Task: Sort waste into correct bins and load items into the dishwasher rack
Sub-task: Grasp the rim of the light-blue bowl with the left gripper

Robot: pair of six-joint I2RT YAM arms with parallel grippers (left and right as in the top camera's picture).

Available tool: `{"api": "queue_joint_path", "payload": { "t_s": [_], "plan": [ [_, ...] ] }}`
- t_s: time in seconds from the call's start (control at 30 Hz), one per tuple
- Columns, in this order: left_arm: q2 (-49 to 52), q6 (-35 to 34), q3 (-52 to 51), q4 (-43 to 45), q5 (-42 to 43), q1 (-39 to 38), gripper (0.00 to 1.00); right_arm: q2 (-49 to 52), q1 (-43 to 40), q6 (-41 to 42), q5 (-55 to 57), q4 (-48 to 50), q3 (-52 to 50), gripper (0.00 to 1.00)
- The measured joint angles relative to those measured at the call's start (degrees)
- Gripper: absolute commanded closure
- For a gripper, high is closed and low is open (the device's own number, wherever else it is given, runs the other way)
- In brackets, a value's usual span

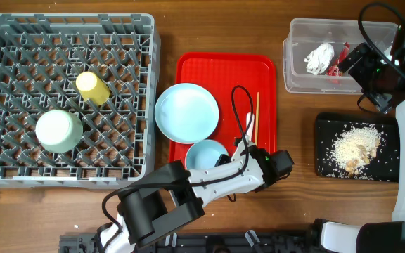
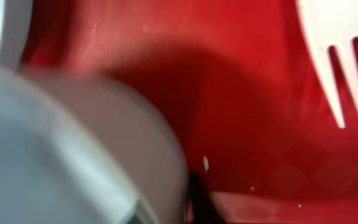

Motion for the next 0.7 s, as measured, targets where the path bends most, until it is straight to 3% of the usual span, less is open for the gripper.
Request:
{"api": "queue_joint_path", "payload": {
  "t_s": [0.23,0.57,0.7],
  "plan": [
    [0.0,0.0,0.2,-0.7,-0.1,0.0,0.96,0.0,0.0,0.0,0.0,0.0,0.0,0.00],
    [0.3,0.0,14.7,-18.6,-9.0,0.2,0.96,0.0,0.0,0.0,0.0,0.0,0.0,0.00],
    [-0.8,0.0,15.5,-19.9,-12.3,4.3,0.96,0.0,0.0,0.0,0.0,0.0,0.0,0.00]
  ]
}}
